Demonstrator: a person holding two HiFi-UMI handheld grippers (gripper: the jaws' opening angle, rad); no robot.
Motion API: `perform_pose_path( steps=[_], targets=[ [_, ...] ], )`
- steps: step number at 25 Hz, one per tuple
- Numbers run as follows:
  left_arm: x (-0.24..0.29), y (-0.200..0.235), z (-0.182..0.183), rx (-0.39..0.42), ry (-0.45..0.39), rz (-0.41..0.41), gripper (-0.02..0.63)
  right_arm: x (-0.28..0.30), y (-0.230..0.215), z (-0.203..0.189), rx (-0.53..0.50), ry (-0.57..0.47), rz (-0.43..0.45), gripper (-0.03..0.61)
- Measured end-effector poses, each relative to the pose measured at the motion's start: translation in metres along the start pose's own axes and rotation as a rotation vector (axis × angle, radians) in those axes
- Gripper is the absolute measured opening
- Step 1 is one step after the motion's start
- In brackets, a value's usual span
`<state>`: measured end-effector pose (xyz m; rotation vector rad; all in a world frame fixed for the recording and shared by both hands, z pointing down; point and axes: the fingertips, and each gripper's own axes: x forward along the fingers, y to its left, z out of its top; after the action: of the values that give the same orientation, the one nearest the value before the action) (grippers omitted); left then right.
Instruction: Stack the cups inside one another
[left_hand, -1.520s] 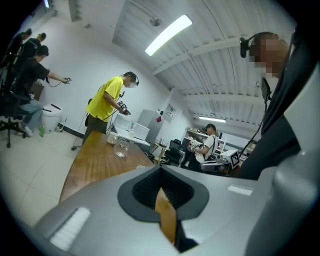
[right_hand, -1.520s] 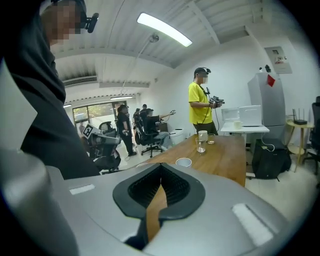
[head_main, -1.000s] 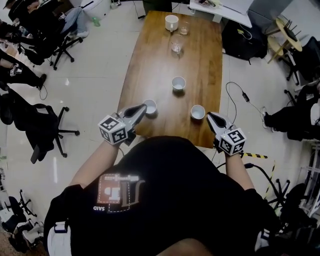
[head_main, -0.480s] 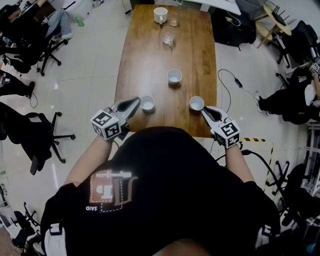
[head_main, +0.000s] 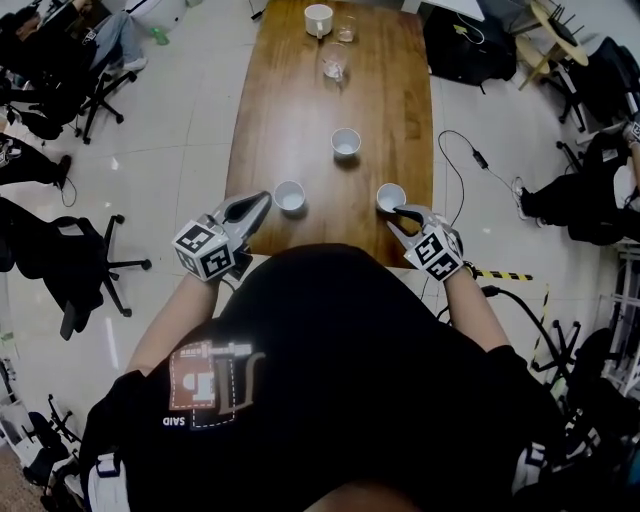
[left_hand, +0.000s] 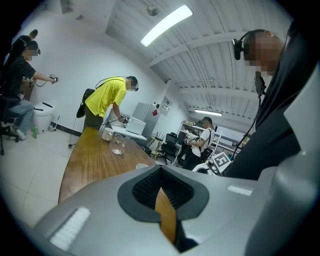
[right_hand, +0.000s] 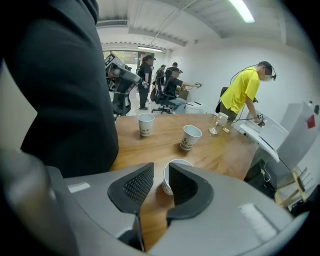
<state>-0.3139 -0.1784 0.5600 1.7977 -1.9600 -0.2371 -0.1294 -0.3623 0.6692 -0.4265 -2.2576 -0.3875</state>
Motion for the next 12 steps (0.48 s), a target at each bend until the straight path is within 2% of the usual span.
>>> perform_pose_path(
  steps=[12],
  targets=[
    [-0.014,0.004,-0.002,-0.008,-0.017,0.045,0.002,0.033,-0.006,-0.034,-0.174,0.196,0.021,0.096]
  ],
)
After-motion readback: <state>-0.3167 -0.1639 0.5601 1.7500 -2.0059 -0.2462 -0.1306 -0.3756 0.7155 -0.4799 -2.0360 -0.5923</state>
